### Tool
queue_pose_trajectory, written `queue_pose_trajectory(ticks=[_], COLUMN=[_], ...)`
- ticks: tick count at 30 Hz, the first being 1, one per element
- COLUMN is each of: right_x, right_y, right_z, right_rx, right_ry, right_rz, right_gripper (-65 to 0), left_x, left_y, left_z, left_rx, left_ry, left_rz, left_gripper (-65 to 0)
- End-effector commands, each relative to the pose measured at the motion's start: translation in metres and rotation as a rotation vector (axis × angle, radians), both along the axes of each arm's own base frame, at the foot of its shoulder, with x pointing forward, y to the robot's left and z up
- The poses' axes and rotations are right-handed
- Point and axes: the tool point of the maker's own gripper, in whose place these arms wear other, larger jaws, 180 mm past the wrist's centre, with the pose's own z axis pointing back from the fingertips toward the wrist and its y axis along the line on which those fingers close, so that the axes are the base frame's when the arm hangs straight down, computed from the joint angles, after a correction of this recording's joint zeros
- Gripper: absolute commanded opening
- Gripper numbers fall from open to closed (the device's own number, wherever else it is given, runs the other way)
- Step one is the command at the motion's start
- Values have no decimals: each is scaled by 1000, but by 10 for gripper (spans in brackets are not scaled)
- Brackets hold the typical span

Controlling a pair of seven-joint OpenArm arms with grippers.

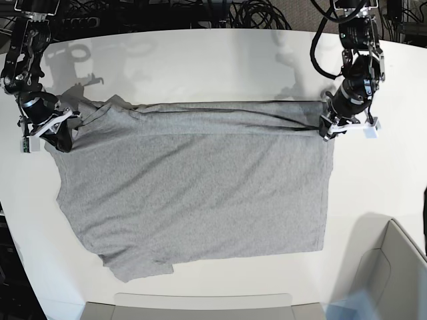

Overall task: Fold the T-shirt properly
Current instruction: 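Lift the shoulder edge with both grippers and fold it over the shirt body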

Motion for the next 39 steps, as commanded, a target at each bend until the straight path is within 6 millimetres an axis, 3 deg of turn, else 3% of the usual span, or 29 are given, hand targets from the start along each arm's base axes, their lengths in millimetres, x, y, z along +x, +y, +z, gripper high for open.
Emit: queue_pose_trajectory(ticks=[1,5,8,10,17,20,30,32,36,39], right_x=[14,33,48,59,88,101,129,130,129,128], right_y=[-10,-21,-30,-27,-28,-18,-35,-35,-36,-33], right_z=[21,24,26,21,16,16,18,19,22,34], right_rx=[-36,-74,-94,-104,-114,-103,-108,-108,-114,-134], right_ry=[-63,-73,-75,-59,-36,-34,-10,-12,-20,-52], right_rz=[-1,-23,-43,-29,-31,12,-26,-26,-26,-13], right_gripper=[-650,-650,-650,-650,-650,-650,-650,-577,-410,-383], left_x=[10,25,38,46,69,79,102,103,103,102], left_y=[4,4,6,9,11,16,27,18,12,11], left_z=[12,22,15,8,18,10,28,25,29,40], left_rx=[14,7,-19,-39,-50,-71,-9,2,12,23], left_ry=[-42,-71,-51,-34,-62,-43,-76,-62,-75,-105], left_rz=[-4,-9,0,9,18,38,33,0,-19,-27], left_gripper=[-650,-650,-650,-650,-650,-650,-650,-648,-455,-444])
